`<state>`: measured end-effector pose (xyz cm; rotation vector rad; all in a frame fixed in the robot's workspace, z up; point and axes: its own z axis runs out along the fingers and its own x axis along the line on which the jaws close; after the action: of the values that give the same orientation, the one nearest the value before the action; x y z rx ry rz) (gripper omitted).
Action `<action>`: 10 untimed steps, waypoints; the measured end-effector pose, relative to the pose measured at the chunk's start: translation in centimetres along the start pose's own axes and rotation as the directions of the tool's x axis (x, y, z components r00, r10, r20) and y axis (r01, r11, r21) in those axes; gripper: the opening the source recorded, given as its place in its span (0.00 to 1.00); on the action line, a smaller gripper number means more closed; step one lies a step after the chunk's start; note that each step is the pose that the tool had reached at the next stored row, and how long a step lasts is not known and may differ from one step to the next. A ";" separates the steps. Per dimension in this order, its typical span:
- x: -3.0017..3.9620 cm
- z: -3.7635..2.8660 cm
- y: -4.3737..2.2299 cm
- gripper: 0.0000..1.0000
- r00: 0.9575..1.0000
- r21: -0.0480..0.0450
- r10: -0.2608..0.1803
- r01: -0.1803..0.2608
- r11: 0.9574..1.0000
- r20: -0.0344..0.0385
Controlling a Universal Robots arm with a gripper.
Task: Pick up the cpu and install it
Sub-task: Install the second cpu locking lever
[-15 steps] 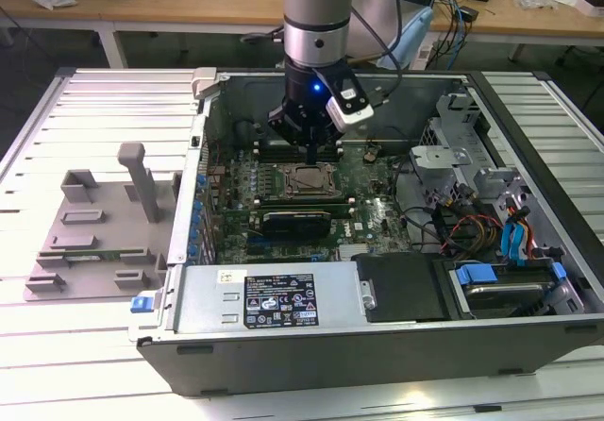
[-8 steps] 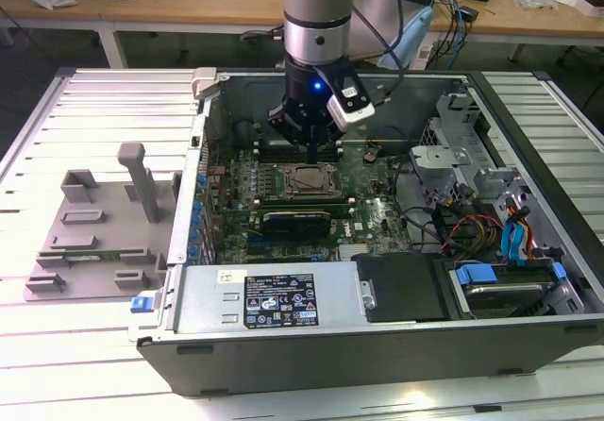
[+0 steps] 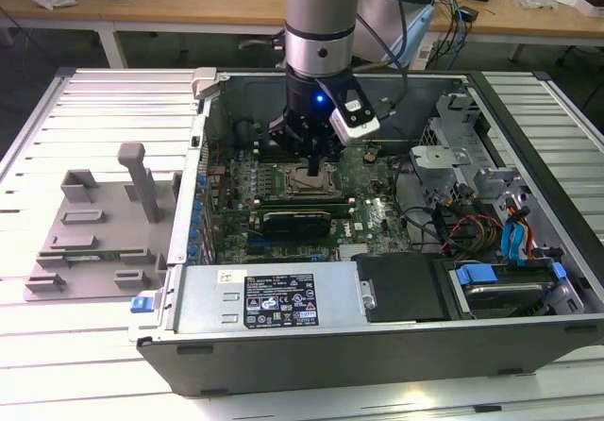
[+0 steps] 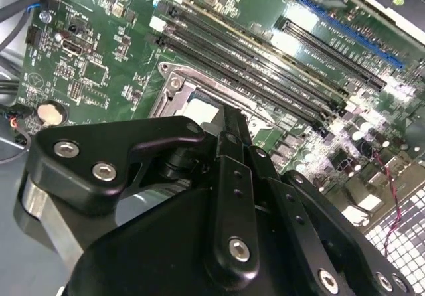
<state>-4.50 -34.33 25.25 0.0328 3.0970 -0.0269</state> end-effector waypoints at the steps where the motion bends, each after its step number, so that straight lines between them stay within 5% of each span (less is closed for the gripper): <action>1: 0.00 0.05 -0.19 0.11 1.000 0.000 0.000 0.000 1.000 0.000; 5: 0.01 0.43 -0.41 0.11 1.000 0.011 -0.010 0.010 1.000 -0.013; 10: 0.05 0.90 -1.41 0.11 1.000 0.010 -0.015 0.015 1.000 -0.014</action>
<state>-4.54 -35.76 24.37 0.0097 3.1113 -0.0435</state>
